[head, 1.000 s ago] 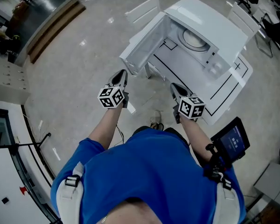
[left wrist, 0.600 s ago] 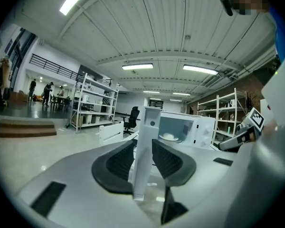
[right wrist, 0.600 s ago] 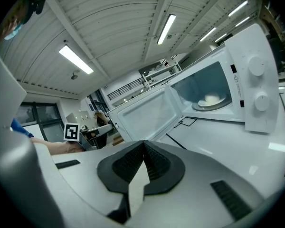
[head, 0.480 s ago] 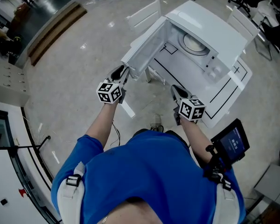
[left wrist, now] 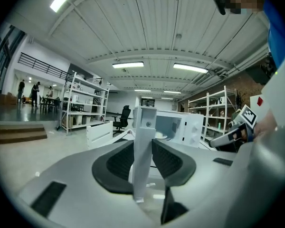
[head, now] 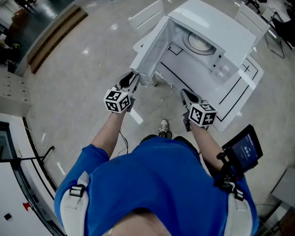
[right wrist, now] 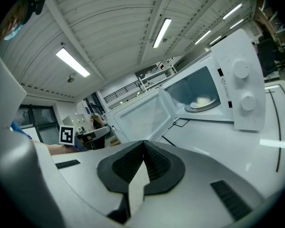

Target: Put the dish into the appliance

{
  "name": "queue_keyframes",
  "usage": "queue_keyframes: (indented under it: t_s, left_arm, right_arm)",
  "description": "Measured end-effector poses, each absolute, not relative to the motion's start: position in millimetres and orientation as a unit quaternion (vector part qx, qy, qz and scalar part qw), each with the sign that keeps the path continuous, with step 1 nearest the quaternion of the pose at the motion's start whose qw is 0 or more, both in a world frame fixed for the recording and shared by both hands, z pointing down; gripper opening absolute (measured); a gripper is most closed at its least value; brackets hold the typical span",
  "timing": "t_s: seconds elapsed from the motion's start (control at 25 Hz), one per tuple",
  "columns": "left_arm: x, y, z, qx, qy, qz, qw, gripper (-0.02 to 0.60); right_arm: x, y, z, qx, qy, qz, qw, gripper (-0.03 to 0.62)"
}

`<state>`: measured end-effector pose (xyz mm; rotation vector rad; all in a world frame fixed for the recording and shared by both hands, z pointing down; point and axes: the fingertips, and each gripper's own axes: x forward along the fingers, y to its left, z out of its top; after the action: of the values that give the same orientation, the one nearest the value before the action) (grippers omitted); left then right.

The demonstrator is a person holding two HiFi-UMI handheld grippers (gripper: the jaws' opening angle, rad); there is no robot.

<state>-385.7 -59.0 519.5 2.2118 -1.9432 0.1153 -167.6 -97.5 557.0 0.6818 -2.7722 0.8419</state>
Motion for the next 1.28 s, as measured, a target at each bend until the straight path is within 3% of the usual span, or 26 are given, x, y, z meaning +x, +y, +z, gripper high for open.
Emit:
queue_keyframes:
  t_s: [0.6, 1.28]
  left_arm:
    - [-261.1, -93.7, 515.5, 0.832, -0.546, 0.056, 0.079, 0.107]
    - [-163.9, -159.5, 516.5, 0.904, -0.415, 0.079, 0.066, 0.107]
  right_arm:
    - [-105.5, -107.2, 559.9, 0.293, -0.909, 0.29, 0.059, 0.002]
    - [-36.1, -142.5, 548.5, 0.401, -0.871, 0.285, 0.013, 0.002]
